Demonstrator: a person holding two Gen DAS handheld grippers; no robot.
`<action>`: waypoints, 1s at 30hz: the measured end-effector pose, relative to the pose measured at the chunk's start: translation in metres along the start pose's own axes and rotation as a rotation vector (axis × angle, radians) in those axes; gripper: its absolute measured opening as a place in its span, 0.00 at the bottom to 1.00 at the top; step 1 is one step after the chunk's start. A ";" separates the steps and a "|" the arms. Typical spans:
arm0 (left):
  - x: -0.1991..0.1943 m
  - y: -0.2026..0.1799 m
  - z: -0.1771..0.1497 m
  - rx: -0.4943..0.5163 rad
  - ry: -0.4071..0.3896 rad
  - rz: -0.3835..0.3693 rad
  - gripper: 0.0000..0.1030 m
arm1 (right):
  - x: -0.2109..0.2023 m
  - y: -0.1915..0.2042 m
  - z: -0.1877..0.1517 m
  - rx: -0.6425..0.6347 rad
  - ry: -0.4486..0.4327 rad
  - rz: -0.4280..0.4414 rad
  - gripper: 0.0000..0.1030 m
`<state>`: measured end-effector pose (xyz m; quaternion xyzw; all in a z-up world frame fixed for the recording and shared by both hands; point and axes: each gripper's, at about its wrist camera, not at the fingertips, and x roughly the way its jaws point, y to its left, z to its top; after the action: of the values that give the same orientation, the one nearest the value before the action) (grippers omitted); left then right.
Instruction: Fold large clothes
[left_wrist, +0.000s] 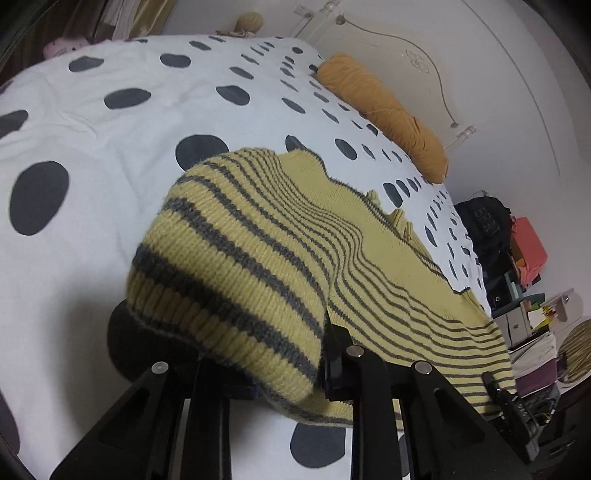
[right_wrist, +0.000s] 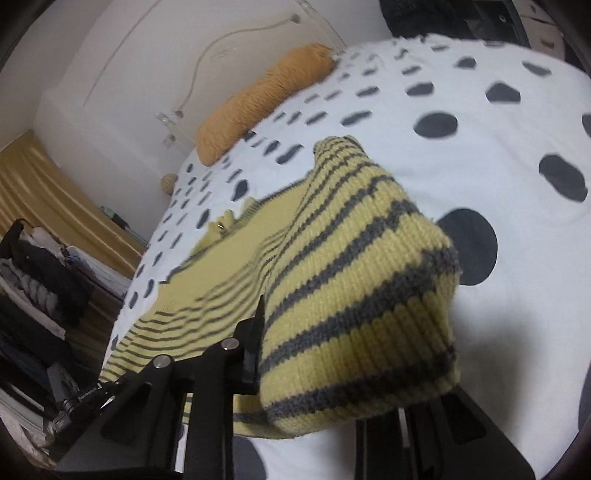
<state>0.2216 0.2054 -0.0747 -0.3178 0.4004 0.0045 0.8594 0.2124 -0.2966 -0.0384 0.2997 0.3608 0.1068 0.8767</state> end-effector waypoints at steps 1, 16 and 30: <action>-0.008 0.000 -0.003 -0.001 -0.008 -0.003 0.21 | -0.009 0.006 -0.002 -0.015 -0.013 -0.002 0.23; -0.108 0.064 -0.133 -0.046 0.068 0.063 0.25 | -0.113 -0.042 -0.123 0.030 0.160 -0.050 0.26; -0.116 0.066 -0.132 0.061 0.021 0.317 0.91 | -0.172 -0.069 -0.127 0.101 0.148 -0.292 0.62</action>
<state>0.0349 0.2141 -0.0935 -0.2243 0.4544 0.1247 0.8530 -0.0017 -0.3639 -0.0533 0.2791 0.4690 -0.0184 0.8377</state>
